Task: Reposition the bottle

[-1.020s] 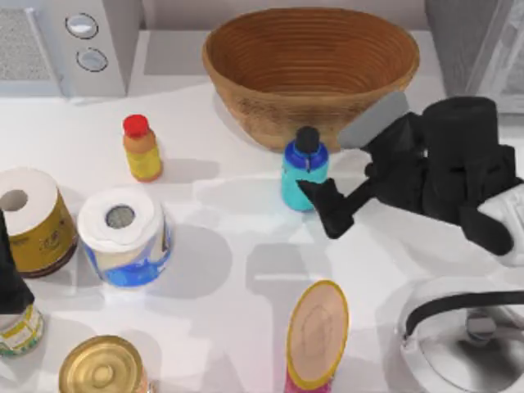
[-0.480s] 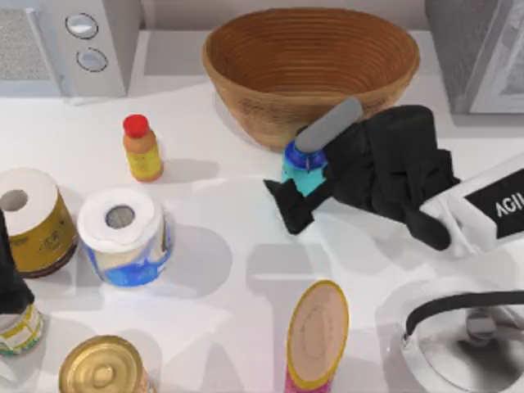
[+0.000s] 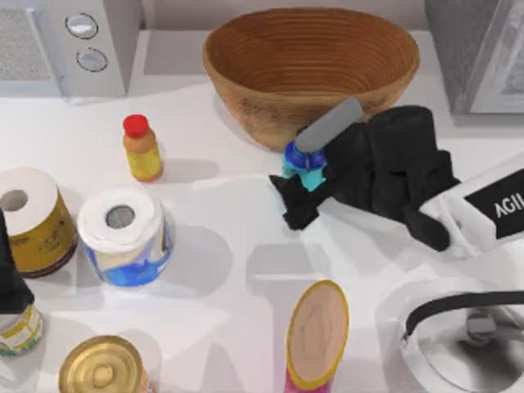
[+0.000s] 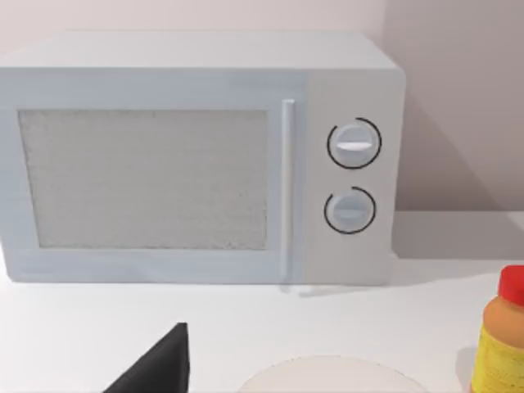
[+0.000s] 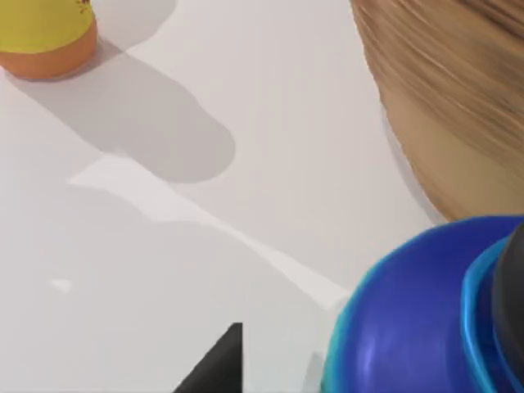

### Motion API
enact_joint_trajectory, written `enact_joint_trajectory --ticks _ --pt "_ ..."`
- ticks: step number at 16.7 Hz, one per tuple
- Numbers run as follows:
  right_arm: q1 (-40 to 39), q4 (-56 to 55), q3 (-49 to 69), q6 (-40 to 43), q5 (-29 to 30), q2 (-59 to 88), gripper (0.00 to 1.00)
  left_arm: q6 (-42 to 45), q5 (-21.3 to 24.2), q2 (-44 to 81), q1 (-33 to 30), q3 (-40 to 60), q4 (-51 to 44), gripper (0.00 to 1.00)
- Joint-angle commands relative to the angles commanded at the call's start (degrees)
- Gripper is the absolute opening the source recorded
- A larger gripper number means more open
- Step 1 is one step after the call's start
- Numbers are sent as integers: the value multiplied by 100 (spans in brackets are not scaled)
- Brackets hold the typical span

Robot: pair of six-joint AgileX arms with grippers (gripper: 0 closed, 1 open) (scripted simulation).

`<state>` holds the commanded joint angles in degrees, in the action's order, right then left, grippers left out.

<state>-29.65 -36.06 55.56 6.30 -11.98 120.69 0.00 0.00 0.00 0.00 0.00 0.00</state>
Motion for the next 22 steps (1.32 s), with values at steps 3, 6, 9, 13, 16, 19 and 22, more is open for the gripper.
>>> enact_joint_trajectory --ticks 3,6,9,13,16,19,22 --pt "0 0 0 0 0 0 40 0 0 0 0 0 0 100" --pt "0 0 0 0 0 0 17 0 0 0 0 0 0 100" --pt "0 0 0 0 0 0 0 0 0 0 0 0 0 100" --pt "0 0 0 0 0 0 0 0 0 0 0 0 0 100" --pt "0 0 0 0 0 0 0 0 0 0 0 0 0 100" --pt "93 -116 -194 11 128 -147 0 0 0 0 0 0 0 100" --pt "601 -40 -650 -13 276 -639 0 0 0 0 0 0 0 100"
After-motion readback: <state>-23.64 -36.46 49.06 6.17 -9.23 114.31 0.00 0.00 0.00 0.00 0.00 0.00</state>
